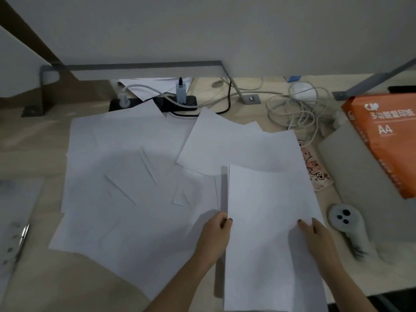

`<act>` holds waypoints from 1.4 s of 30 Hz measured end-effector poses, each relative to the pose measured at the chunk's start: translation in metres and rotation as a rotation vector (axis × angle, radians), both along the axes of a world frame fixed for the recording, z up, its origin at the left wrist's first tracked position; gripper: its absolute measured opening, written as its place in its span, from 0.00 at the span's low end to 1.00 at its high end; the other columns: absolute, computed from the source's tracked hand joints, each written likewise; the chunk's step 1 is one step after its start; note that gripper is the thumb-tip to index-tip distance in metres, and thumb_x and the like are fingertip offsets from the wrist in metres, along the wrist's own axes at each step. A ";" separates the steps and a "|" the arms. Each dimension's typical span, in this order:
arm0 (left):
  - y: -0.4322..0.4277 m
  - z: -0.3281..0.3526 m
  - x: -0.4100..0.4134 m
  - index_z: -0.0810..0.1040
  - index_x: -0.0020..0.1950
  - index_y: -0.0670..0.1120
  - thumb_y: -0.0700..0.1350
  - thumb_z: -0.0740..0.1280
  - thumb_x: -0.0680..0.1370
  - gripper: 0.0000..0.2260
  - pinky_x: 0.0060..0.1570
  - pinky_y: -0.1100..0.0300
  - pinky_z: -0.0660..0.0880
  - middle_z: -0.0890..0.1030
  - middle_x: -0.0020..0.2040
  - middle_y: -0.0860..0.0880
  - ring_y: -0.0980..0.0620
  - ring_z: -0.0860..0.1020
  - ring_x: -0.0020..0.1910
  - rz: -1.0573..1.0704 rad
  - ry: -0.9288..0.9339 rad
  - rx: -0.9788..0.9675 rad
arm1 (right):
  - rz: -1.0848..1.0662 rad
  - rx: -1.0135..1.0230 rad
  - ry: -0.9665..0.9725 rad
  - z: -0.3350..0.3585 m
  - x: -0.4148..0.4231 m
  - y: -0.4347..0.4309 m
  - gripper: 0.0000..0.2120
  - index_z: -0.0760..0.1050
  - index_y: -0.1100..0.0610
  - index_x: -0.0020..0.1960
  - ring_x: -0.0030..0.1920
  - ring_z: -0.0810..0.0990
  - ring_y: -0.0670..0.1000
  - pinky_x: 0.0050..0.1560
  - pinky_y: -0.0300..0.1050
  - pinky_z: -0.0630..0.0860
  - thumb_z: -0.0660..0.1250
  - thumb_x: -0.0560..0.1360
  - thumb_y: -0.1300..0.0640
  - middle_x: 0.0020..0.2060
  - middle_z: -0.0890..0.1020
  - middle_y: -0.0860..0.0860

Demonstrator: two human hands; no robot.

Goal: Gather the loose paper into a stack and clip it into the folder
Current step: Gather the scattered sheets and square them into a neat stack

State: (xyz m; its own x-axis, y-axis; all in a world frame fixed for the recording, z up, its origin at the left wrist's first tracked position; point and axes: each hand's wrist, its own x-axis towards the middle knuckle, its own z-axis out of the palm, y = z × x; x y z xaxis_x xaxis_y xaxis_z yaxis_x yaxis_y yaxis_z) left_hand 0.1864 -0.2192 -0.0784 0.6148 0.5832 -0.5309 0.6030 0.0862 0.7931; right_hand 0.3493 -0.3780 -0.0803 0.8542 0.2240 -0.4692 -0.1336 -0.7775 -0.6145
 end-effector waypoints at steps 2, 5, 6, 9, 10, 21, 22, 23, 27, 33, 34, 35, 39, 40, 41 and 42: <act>-0.007 -0.006 0.005 0.69 0.40 0.50 0.42 0.59 0.79 0.08 0.37 0.69 0.64 0.71 0.44 0.54 0.59 0.70 0.39 0.029 0.060 0.118 | 0.037 -0.048 -0.103 -0.007 0.004 -0.002 0.13 0.71 0.65 0.42 0.42 0.74 0.60 0.39 0.50 0.67 0.61 0.77 0.55 0.33 0.73 0.56; -0.016 -0.011 0.003 0.71 0.61 0.46 0.39 0.61 0.77 0.12 0.53 0.72 0.60 0.64 0.62 0.51 0.55 0.66 0.61 0.082 0.108 0.221 | 0.071 -0.174 -0.251 -0.013 0.005 0.001 0.12 0.76 0.68 0.55 0.50 0.76 0.65 0.52 0.54 0.70 0.66 0.74 0.62 0.46 0.79 0.66; -0.018 -0.011 0.004 0.68 0.65 0.45 0.38 0.61 0.77 0.17 0.55 0.72 0.58 0.62 0.65 0.49 0.53 0.64 0.66 0.096 0.114 0.214 | 0.082 -0.194 -0.267 -0.016 0.007 0.002 0.15 0.75 0.67 0.59 0.53 0.75 0.65 0.55 0.55 0.70 0.66 0.74 0.64 0.50 0.79 0.67; -0.019 -0.008 0.007 0.62 0.71 0.44 0.38 0.61 0.78 0.22 0.61 0.69 0.60 0.62 0.67 0.49 0.53 0.64 0.69 0.168 0.083 0.074 | 0.177 -0.215 -0.291 -0.016 0.009 0.005 0.16 0.73 0.65 0.62 0.57 0.73 0.65 0.57 0.56 0.67 0.64 0.75 0.65 0.53 0.78 0.65; -0.019 -0.007 0.008 0.61 0.72 0.44 0.38 0.61 0.78 0.22 0.62 0.67 0.62 0.63 0.67 0.50 0.54 0.65 0.67 0.196 0.067 0.008 | 0.217 -0.204 -0.300 -0.016 0.008 0.006 0.16 0.72 0.66 0.62 0.57 0.73 0.66 0.57 0.56 0.67 0.64 0.75 0.65 0.54 0.78 0.65; -0.025 0.012 0.008 0.57 0.75 0.50 0.43 0.61 0.77 0.27 0.67 0.60 0.61 0.61 0.74 0.54 0.54 0.63 0.71 0.267 0.046 -0.246 | 0.173 0.013 -0.072 -0.009 0.011 0.013 0.22 0.66 0.63 0.69 0.66 0.71 0.59 0.66 0.54 0.67 0.62 0.76 0.65 0.65 0.73 0.58; -0.027 0.015 0.009 0.55 0.75 0.50 0.44 0.61 0.78 0.28 0.64 0.62 0.60 0.59 0.74 0.54 0.55 0.62 0.71 0.267 0.043 -0.254 | 0.105 0.038 -0.032 -0.007 0.014 0.013 0.21 0.66 0.63 0.69 0.63 0.72 0.59 0.62 0.51 0.69 0.62 0.77 0.65 0.61 0.75 0.57; -0.028 0.017 0.010 0.53 0.76 0.49 0.44 0.60 0.78 0.28 0.61 0.63 0.59 0.58 0.75 0.54 0.56 0.62 0.70 0.268 0.040 -0.267 | 0.055 0.052 -0.007 -0.006 0.018 0.013 0.19 0.68 0.64 0.67 0.60 0.74 0.58 0.57 0.48 0.69 0.62 0.77 0.65 0.56 0.76 0.56; -0.025 0.018 0.011 0.52 0.76 0.49 0.44 0.60 0.79 0.28 0.56 0.65 0.58 0.62 0.66 0.56 0.60 0.61 0.59 0.285 0.034 -0.311 | 0.067 0.007 0.057 -0.008 0.026 0.013 0.08 0.71 0.60 0.54 0.49 0.71 0.53 0.47 0.44 0.67 0.63 0.76 0.64 0.47 0.76 0.56; -0.010 0.020 -0.003 0.68 0.65 0.54 0.42 0.60 0.78 0.16 0.55 0.67 0.65 0.69 0.64 0.55 0.55 0.67 0.63 0.267 0.005 -0.238 | 0.199 -0.128 -0.141 0.001 0.016 0.025 0.19 0.70 0.65 0.65 0.58 0.73 0.64 0.59 0.53 0.68 0.65 0.74 0.65 0.59 0.75 0.67; -0.003 0.020 -0.009 0.68 0.66 0.52 0.41 0.61 0.79 0.16 0.57 0.66 0.65 0.69 0.66 0.53 0.55 0.67 0.64 0.288 0.001 -0.194 | 0.248 -0.136 -0.220 0.003 0.010 0.032 0.19 0.71 0.66 0.64 0.58 0.72 0.66 0.60 0.54 0.68 0.65 0.74 0.66 0.59 0.75 0.68; 0.005 0.021 -0.017 0.66 0.68 0.50 0.40 0.61 0.79 0.18 0.62 0.64 0.63 0.66 0.69 0.50 0.53 0.66 0.66 0.311 0.011 -0.153 | 0.295 -0.125 -0.270 0.006 0.004 0.041 0.19 0.71 0.66 0.63 0.59 0.72 0.67 0.60 0.54 0.68 0.66 0.73 0.66 0.59 0.74 0.69; 0.052 0.020 -0.066 0.65 0.70 0.46 0.40 0.61 0.79 0.20 0.67 0.60 0.60 0.63 0.71 0.47 0.49 0.64 0.70 0.442 0.079 -0.004 | 0.532 0.011 -0.259 0.020 -0.031 0.093 0.20 0.71 0.64 0.65 0.63 0.68 0.62 0.60 0.47 0.64 0.66 0.74 0.66 0.62 0.72 0.65; 0.065 0.020 -0.081 0.66 0.70 0.45 0.39 0.61 0.78 0.19 0.67 0.59 0.60 0.63 0.71 0.46 0.49 0.64 0.70 0.481 0.101 0.040 | 0.591 0.043 -0.242 0.022 -0.040 0.106 0.19 0.71 0.63 0.65 0.64 0.68 0.61 0.60 0.43 0.63 0.66 0.74 0.65 0.62 0.72 0.63; 0.080 0.018 -0.098 0.67 0.69 0.44 0.39 0.62 0.78 0.19 0.67 0.59 0.61 0.64 0.71 0.45 0.48 0.64 0.70 0.524 0.125 0.090 | 0.654 0.067 -0.223 0.023 -0.050 0.121 0.20 0.70 0.62 0.66 0.64 0.67 0.59 0.60 0.41 0.62 0.65 0.75 0.64 0.63 0.71 0.62; 0.094 0.019 -0.112 0.68 0.69 0.43 0.38 0.62 0.77 0.19 0.67 0.57 0.61 0.65 0.70 0.44 0.47 0.65 0.70 0.553 0.156 0.136 | 0.707 0.079 -0.203 0.021 -0.060 0.133 0.20 0.70 0.60 0.66 0.65 0.67 0.58 0.62 0.42 0.62 0.65 0.75 0.62 0.64 0.71 0.60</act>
State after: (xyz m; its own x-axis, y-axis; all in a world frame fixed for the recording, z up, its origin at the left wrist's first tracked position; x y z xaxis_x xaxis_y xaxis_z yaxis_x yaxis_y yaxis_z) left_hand 0.0742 -0.1256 -0.0599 0.1210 0.8639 -0.4889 0.6081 0.3248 0.7244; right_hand 0.2889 -0.2446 -0.0589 0.5621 0.7794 -0.2769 0.5049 -0.5885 -0.6314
